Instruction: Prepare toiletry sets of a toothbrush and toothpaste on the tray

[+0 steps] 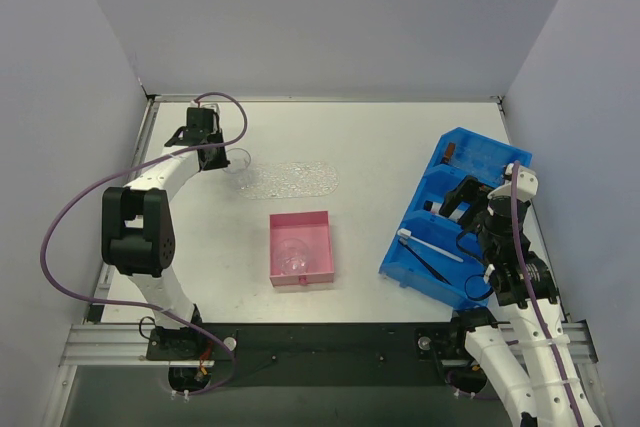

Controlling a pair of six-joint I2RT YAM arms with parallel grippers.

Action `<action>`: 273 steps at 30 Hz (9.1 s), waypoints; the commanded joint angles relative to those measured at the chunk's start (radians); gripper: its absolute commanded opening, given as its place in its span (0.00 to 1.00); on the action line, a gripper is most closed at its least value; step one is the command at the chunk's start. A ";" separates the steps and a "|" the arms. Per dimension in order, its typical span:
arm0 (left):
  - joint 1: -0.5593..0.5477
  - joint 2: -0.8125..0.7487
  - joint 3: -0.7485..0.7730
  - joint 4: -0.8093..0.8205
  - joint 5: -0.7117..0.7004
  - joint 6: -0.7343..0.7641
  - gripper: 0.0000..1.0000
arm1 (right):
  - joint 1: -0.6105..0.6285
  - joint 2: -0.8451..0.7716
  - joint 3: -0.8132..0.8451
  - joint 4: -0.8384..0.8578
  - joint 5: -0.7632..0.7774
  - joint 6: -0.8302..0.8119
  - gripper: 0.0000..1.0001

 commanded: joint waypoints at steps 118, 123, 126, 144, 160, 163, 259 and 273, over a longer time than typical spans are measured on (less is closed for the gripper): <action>-0.057 -0.507 -0.127 0.130 0.076 0.068 0.70 | -0.180 1.471 1.013 -0.134 -0.069 -0.170 0.09; -0.057 -0.510 -0.128 0.133 0.085 0.070 0.70 | -0.173 1.413 1.030 -0.157 -0.058 -0.204 0.00; -0.057 -0.516 -0.130 0.136 0.094 0.073 0.70 | -0.162 1.372 1.035 -0.169 -0.047 -0.226 0.00; -0.077 -0.570 -0.153 0.177 0.175 0.105 0.69 | -0.050 1.197 1.078 -0.225 -0.009 -0.252 0.00; -0.120 -0.635 -0.182 0.191 0.044 0.103 0.69 | 0.201 1.118 1.111 -0.254 -0.021 -0.118 0.00; -0.114 -0.642 -0.190 0.191 -0.015 0.073 0.69 | 0.273 1.160 1.136 -0.254 -0.003 -0.068 0.00; 0.041 -0.627 -0.168 0.165 0.017 0.001 0.69 | 0.619 1.853 1.613 -0.214 0.060 0.204 0.50; 0.041 -0.631 -0.170 0.168 0.019 0.005 0.70 | 0.620 1.645 1.500 -0.174 0.040 0.155 0.53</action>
